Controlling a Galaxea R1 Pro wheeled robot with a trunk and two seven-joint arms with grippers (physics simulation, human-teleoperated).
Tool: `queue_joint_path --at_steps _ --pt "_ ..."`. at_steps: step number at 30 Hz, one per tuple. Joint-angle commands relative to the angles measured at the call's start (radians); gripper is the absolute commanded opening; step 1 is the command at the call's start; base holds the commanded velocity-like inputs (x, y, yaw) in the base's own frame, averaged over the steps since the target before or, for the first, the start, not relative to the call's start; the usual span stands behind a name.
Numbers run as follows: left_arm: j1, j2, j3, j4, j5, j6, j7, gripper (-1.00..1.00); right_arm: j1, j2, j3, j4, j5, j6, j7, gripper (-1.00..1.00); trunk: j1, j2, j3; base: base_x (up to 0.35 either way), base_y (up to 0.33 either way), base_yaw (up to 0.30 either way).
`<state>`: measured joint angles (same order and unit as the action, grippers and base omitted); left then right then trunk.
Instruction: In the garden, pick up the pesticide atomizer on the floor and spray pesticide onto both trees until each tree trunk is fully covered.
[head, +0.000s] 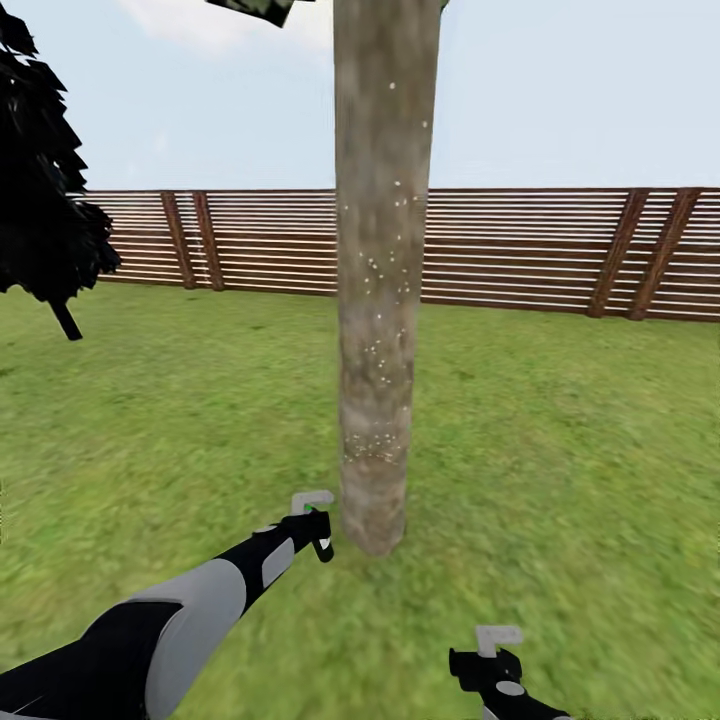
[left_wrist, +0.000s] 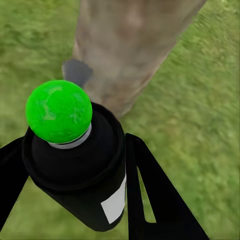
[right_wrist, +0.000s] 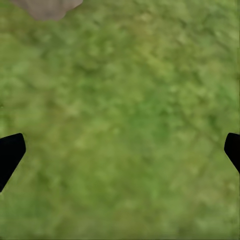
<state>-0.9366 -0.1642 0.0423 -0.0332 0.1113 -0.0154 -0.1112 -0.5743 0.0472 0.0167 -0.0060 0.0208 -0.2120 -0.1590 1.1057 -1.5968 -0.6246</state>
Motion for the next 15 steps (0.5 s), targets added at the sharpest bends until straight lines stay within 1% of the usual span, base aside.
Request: queue_joint_path --at_steps 1,5,15 --pt "-0.001 0.000 0.004 0.001 0.010 -0.002 -0.005 -1.00 -0.001 0.000 0.002 0.001 0.002 -0.003 -0.005 1.00 0.000 0.000 -0.001 0.000 0.350 -0.085" --pt "-0.001 0.000 0.004 0.001 0.010 -0.001 -0.005 -1.00 -0.001 0.000 0.002 0.001 0.002 -0.003 -0.005 1.00 0.000 0.000 -0.003 0.000 0.350 -0.220" --pt "-0.001 0.000 0.004 0.002 0.010 -0.003 -0.004 -1.00 0.000 0.000 0.002 0.001 0.002 -0.003 -0.005 1.00 0.000 0.000 -0.009 0.000 0.350 -0.293"
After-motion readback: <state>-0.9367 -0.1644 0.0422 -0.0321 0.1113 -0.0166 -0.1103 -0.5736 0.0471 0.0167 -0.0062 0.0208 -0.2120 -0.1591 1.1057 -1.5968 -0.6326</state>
